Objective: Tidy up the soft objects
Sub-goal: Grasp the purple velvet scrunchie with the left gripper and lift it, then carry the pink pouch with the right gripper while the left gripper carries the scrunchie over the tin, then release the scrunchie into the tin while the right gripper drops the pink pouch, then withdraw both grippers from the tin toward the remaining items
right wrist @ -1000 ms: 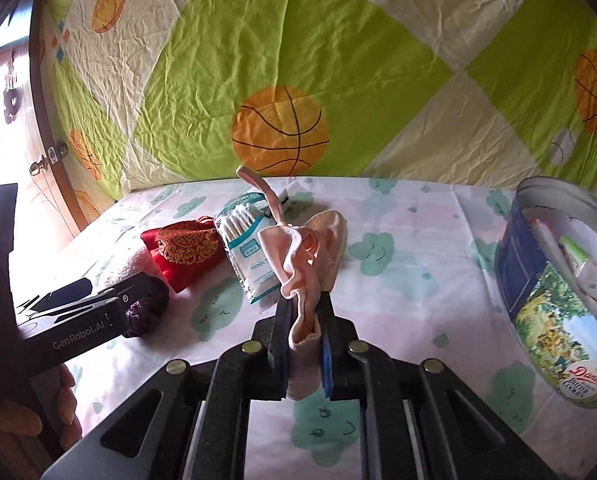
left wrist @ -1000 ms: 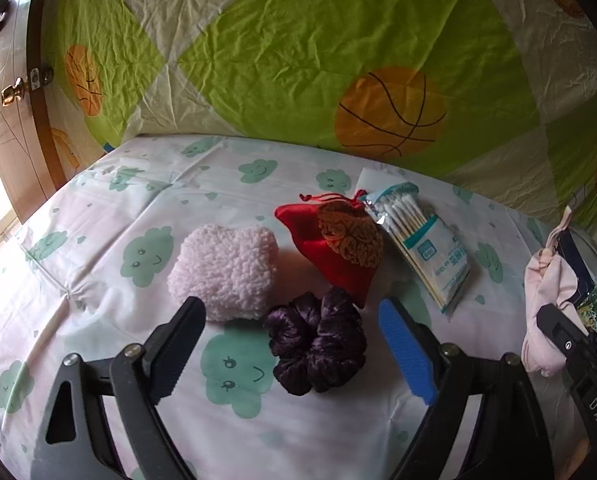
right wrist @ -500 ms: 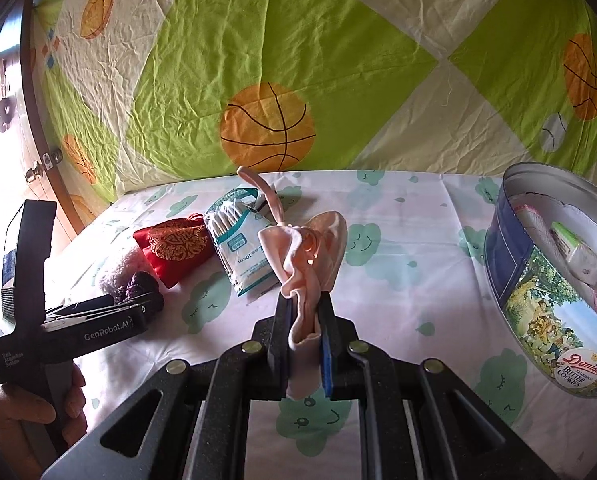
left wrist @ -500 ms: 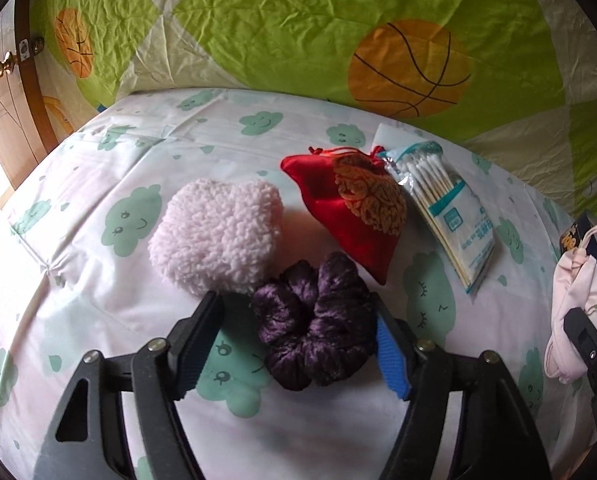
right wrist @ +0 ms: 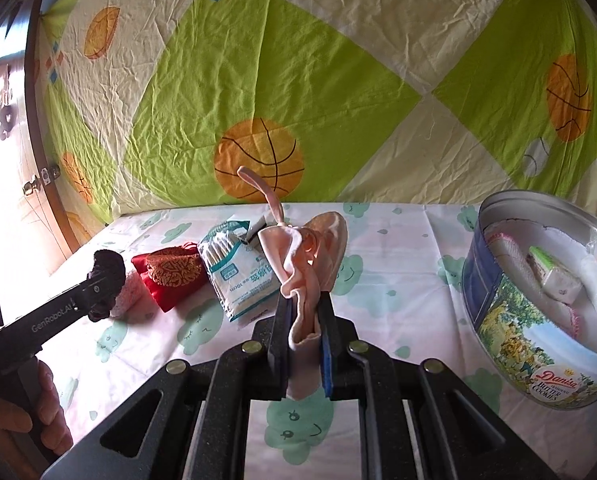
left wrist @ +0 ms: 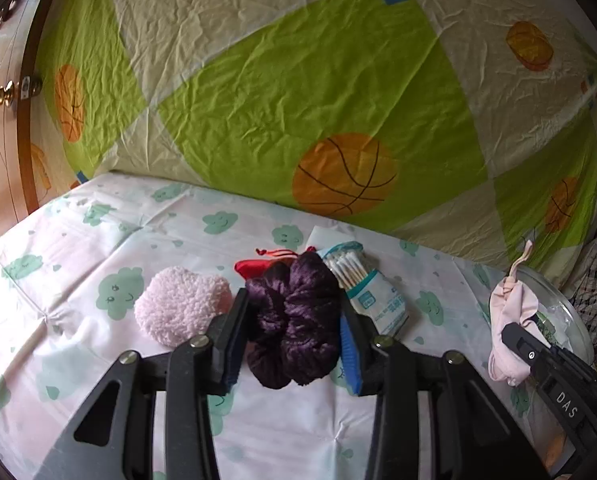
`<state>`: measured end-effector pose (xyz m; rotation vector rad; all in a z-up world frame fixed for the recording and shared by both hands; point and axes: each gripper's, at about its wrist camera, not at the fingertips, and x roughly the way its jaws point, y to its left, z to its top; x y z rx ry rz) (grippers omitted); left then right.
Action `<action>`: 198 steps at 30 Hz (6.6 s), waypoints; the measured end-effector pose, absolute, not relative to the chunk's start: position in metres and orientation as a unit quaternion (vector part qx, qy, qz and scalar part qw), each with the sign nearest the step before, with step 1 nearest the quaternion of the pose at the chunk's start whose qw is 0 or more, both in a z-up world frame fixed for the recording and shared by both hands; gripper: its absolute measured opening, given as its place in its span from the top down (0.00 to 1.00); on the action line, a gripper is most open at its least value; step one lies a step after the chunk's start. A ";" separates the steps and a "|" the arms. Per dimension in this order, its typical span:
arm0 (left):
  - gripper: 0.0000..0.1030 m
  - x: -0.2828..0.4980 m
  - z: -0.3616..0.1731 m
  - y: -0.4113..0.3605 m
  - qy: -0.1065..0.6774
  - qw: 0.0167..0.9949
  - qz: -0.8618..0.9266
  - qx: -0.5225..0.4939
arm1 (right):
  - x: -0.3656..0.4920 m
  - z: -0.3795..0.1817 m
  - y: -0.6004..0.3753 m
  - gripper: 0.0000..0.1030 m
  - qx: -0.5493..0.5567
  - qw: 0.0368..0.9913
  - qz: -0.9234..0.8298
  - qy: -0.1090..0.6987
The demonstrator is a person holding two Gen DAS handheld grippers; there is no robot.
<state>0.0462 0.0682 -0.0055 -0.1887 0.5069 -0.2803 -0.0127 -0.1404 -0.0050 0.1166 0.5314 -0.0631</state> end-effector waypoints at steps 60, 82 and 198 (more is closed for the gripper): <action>0.62 -0.016 0.007 -0.102 0.220 0.967 -0.128 0.002 | -0.099 0.036 -0.268 0.87 -0.005 0.978 -0.149 0.144; 0.62 -0.031 0.019 -0.166 0.212 0.962 -0.171 0.011 | -0.117 0.044 -0.337 0.87 0.012 0.970 -0.199 0.136; 0.00 -0.041 0.010 -0.219 0.195 0.969 -0.151 0.034 | -0.141 0.037 -0.399 0.20 0.050 0.955 -0.288 0.057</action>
